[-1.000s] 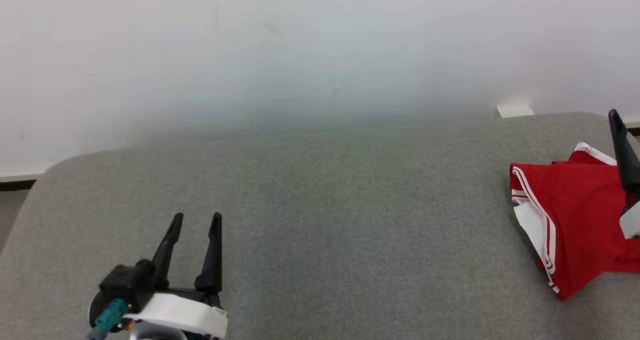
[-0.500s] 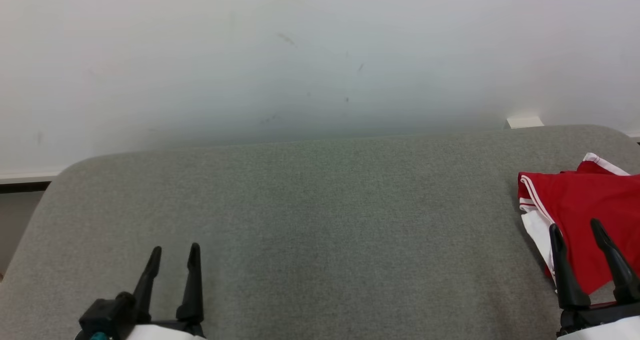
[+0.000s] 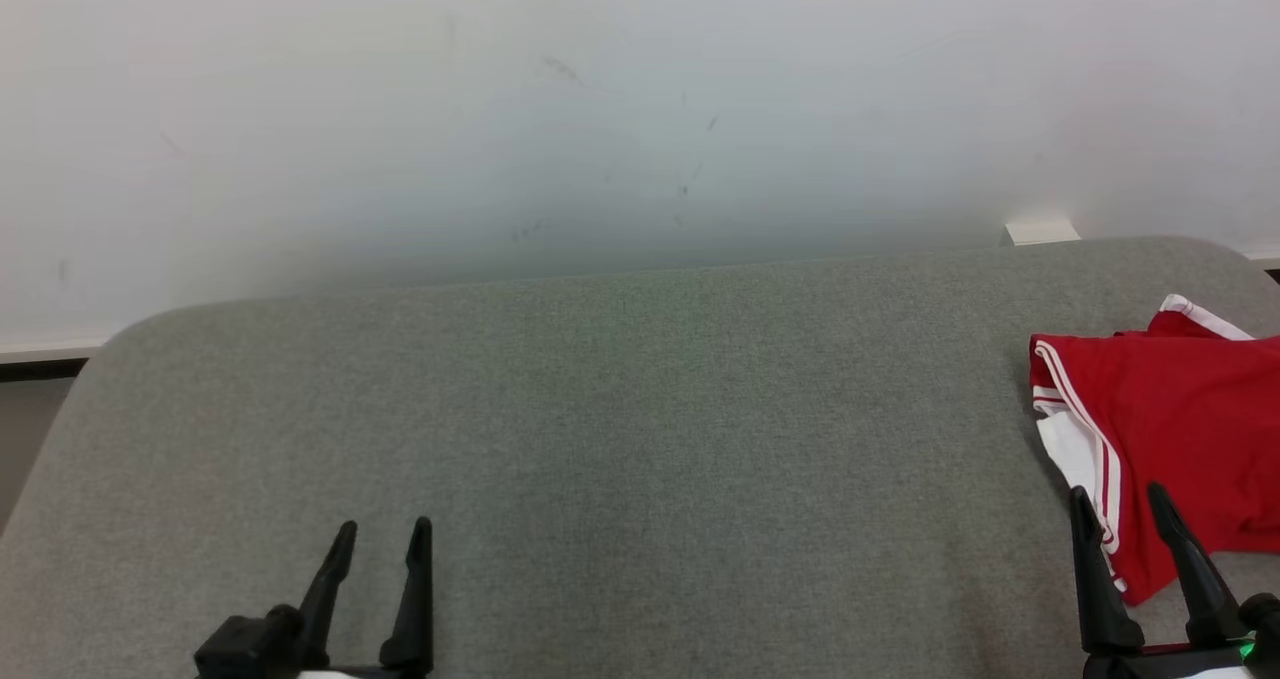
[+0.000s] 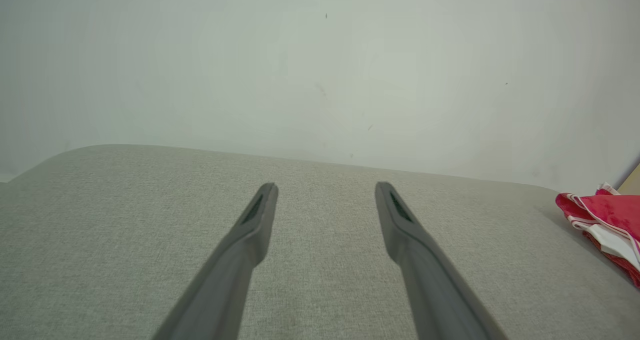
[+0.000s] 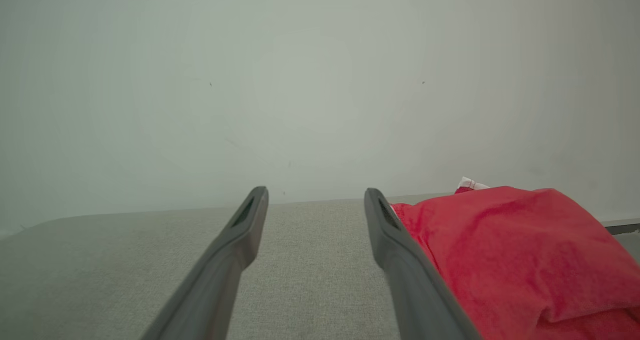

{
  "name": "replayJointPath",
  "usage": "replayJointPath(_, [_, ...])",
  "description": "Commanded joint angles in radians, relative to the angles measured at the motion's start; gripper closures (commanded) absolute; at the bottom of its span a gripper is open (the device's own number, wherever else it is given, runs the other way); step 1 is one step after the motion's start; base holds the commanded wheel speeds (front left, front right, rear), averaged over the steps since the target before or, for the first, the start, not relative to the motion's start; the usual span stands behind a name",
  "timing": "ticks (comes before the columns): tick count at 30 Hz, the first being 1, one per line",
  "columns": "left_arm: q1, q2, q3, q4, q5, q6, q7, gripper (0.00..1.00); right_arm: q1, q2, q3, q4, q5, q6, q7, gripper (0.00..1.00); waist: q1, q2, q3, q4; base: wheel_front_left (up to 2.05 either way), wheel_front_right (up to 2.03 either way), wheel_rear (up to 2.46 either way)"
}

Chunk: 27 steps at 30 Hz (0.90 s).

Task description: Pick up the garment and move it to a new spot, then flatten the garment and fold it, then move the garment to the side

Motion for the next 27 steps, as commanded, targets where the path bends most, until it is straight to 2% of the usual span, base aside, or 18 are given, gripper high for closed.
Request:
replayJointPath(1, [-0.007, 0.003, 0.002, 0.001, -0.01, 0.004, 0.0, 0.0, -0.014, -0.002, 0.001, 0.007, 0.002, -0.003, -0.002, 0.0, 0.0, 0.0, 0.001, 0.001, 0.0, 0.0, 0.0])
replayJointPath(9, [-0.008, 0.003, -0.004, -0.005, -0.009, 0.004, 0.0, 0.0, -0.021, -0.003, 0.01, 0.016, 0.006, -0.003, -0.002, 0.0, 0.0, 0.0, 0.004, 0.005, 0.0, 0.0, 0.0])
replayJointPath(10, [-0.009, 0.003, -0.005, -0.004, -0.011, 0.003, 0.0, 1.0, -0.022, -0.001, 0.008, 0.012, 0.007, -0.003, -0.002, 1.0, 0.0, 0.0, 0.004, 0.005, 0.0, 0.0, 0.0])
replayJointPath(14, [0.01, -0.005, -0.009, 0.028, -0.004, 0.004, 0.002, 1.0, 0.005, 0.008, 0.016, 0.039, 0.006, 0.0, 0.003, 1.0, 0.0, 0.0, 0.004, 0.005, 0.0, 0.0, 0.0])
replayJointPath(27, [-0.009, -0.004, 0.018, 0.031, -0.229, 0.002, 0.065, 1.0, -0.013, 0.02, -0.01, 0.05, 0.21, 0.0, 0.061, 1.0, 0.0, 0.0, 0.006, 0.014, 0.0, 0.0, 0.0])
